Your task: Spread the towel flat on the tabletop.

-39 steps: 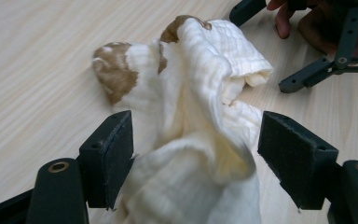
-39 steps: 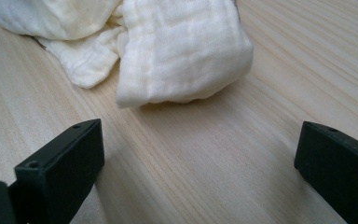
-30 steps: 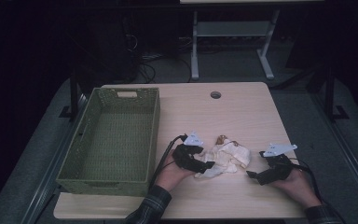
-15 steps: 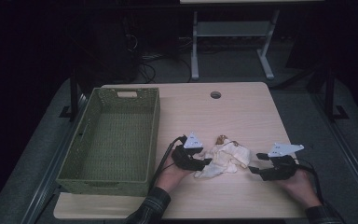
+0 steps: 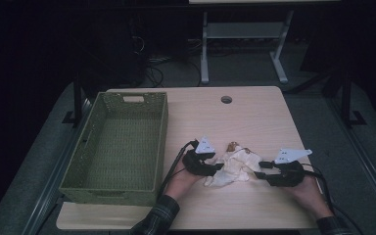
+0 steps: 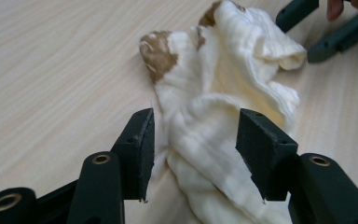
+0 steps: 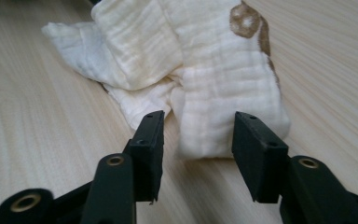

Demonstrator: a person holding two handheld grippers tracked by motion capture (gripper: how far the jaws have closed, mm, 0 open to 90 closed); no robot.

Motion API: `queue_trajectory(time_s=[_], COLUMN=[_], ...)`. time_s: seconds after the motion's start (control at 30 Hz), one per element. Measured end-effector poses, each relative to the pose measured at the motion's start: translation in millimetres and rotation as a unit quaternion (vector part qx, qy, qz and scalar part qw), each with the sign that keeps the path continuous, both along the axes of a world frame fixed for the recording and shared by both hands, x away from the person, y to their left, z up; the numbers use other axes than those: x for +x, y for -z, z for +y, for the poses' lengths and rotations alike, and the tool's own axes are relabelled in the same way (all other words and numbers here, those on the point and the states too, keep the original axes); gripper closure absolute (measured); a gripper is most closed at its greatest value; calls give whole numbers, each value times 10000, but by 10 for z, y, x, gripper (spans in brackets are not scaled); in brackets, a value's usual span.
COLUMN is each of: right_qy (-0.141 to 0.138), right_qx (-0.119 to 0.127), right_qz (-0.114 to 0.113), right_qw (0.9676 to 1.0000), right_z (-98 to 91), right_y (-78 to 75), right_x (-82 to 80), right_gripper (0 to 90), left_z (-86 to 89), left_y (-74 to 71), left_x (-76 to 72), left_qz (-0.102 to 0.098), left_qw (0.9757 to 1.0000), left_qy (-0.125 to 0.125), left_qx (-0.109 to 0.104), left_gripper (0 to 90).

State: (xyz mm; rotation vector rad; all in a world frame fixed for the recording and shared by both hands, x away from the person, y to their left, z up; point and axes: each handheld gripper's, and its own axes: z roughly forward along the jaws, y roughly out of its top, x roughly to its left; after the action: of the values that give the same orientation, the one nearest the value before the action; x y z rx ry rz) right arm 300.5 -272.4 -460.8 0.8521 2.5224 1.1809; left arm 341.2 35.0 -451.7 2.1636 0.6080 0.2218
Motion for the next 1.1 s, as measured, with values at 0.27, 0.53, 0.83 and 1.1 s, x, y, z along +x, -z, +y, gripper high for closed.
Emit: queue_trajectory(time_s=[0.27,0.53,0.83,1.1], right_qy=[227,412,526,737], right_qx=[-185,-106,34,-43], right_qz=[75,160,-69,92], right_qw=[9995,9990,9986,9972], right_z=[10,-110,-330,-485], right_y=[30,-10,-135,-71], right_x=[29,84,149,203], right_gripper=[533,811,814,814], left_z=[-106,-79,28,-54], left_y=[91,-22,-133,-19], left_x=[74,51,60,70], left_qz=[45,92,-25,61], left_qw=[9999,9998,9995,9997], left_qy=[124,114,-101,59], left_qx=[14,-117,-304,-221], left_gripper=[638,896,895,700])
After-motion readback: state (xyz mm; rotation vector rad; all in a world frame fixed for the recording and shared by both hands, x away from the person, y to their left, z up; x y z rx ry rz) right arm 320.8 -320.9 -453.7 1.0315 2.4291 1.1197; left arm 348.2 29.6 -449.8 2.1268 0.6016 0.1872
